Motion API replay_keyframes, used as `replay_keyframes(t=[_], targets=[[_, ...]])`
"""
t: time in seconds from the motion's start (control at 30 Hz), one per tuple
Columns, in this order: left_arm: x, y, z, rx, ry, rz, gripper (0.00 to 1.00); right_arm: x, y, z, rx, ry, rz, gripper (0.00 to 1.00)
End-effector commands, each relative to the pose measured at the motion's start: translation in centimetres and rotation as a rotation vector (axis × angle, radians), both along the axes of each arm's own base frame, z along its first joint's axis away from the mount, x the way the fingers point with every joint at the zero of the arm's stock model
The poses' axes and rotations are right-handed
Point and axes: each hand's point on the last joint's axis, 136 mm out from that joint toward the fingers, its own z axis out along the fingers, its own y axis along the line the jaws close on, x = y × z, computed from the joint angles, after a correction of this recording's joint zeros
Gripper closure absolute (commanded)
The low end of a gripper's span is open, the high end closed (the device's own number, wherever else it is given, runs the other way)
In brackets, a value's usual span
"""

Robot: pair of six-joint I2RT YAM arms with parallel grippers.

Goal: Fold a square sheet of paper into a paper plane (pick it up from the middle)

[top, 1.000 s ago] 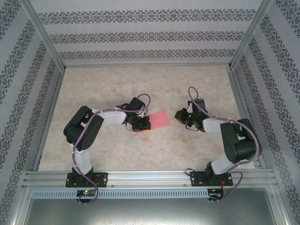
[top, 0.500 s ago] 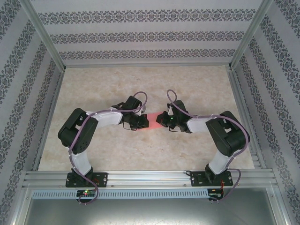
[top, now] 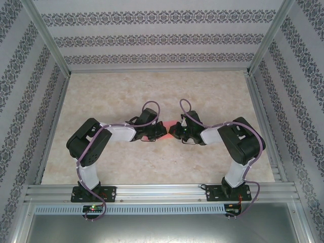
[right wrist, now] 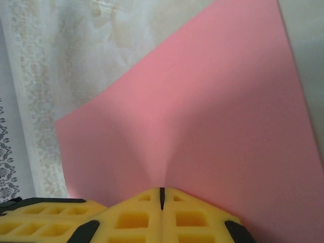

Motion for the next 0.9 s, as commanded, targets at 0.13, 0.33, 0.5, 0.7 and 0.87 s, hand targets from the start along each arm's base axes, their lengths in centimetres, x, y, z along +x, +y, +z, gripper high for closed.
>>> replay_keyframes(t=[0.13, 0.33, 0.5, 0.7, 0.87], targets=[[-0.3, 0.2, -2.8, -0.033, 0.045, 0.153, 1.0, -1.6, -1.1, -3.2, -0.053, 0.082, -0.025, 1.0], [-0.9, 1.9, -4.3, 0.018, 0.074, 0.223, 1.0, -2.0, -1.5, -3.8, -0.079, 0.102, -0.029, 1.0], [-1.8, 3.2, -4.7, 0.055, 0.096, 0.25, 1.0, -2.5, -2.6, -4.7, -0.129, 0.123, -0.036, 1.0], [-3.2, 6.6, -5.4, 0.121, 0.124, 0.314, 1.0, -2.5, -3.9, -5.1, -0.142, 0.137, -0.056, 1.0], [-4.1, 10.1, -5.9, 0.169, 0.138, 0.4, 1.0, -2.8, -4.7, -5.5, -0.169, 0.148, -0.06, 1.0]])
